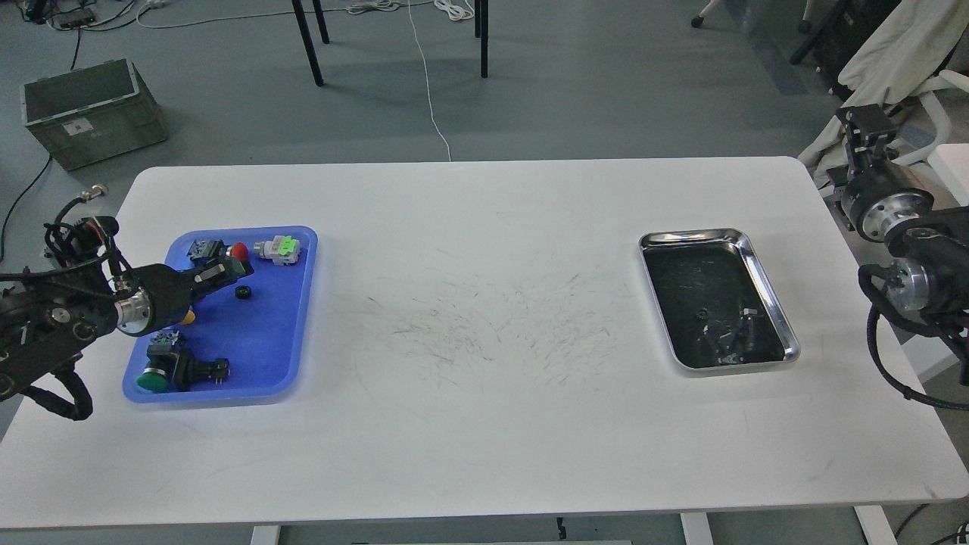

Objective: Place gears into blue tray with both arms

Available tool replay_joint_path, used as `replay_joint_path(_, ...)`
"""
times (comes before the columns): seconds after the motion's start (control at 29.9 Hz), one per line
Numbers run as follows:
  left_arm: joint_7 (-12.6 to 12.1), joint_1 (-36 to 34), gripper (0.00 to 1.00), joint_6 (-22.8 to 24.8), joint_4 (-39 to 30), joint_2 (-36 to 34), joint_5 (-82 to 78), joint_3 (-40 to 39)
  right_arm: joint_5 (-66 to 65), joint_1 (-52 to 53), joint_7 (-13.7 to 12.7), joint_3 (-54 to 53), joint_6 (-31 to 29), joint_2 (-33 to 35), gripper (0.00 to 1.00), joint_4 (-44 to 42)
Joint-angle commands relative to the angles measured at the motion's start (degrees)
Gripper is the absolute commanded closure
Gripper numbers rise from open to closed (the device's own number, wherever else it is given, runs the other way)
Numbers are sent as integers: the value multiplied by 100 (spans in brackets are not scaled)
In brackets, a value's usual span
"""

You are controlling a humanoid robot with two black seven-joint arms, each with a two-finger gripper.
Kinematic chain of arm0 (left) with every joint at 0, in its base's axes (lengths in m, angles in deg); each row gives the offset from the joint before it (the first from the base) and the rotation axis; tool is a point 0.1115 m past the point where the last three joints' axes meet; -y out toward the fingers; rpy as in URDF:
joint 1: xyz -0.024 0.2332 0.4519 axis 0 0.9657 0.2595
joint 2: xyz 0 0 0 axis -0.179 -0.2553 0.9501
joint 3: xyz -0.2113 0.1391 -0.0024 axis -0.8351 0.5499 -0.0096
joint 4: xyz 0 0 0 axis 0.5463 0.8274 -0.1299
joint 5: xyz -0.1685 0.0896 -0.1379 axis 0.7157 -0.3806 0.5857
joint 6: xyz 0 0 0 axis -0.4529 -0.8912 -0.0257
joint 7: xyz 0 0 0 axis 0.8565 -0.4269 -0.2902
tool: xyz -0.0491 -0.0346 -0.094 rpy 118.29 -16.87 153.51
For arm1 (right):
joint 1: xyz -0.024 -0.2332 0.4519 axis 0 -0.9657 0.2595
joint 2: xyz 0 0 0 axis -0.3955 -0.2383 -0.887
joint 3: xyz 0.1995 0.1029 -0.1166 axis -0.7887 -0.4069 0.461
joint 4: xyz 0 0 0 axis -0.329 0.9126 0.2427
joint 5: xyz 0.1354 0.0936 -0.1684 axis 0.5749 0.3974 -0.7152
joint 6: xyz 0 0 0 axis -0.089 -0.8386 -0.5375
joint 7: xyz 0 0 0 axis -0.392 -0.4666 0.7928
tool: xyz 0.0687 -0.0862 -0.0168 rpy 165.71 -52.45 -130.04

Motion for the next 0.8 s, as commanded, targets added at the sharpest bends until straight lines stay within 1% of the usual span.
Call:
replay_joint_path(0.0, 8, 0, 60, 0, 4, -19, 12, -9, 1, 9, 27, 0, -2, 5, 5, 1)
replay_joint_path(0.13, 8, -26, 57, -44, -66, -72, 64, -26, -8, 27, 35, 0, -11, 14, 4, 62)
replay_joint_path(0.27, 17, -123, 51, -79, -66, -115, 91, -106, -122, 62, 53, 0, -20, 111, 4, 273)
replay_joint_path(0.47, 26, -430, 41, -123, -66, -160, 380, -220, -122, 79, 53, 0, -20, 207, 4, 334)
replay_joint_path(0.5, 34, -483, 38, -132, -66, -168, 442, -220, -122, 79, 53, 0, -20, 242, 4, 387)
replay_joint_path(0.64, 26, -659, 34, -167, -66, -177, 618, -220, -122, 71, 53, 0, -20, 488, 4, 659)
replay_joint_path(0.77, 26, -896, 28, -228, -66, -195, 908, -246, -122, 62, 53, -9, -20, 734, 4, 958)
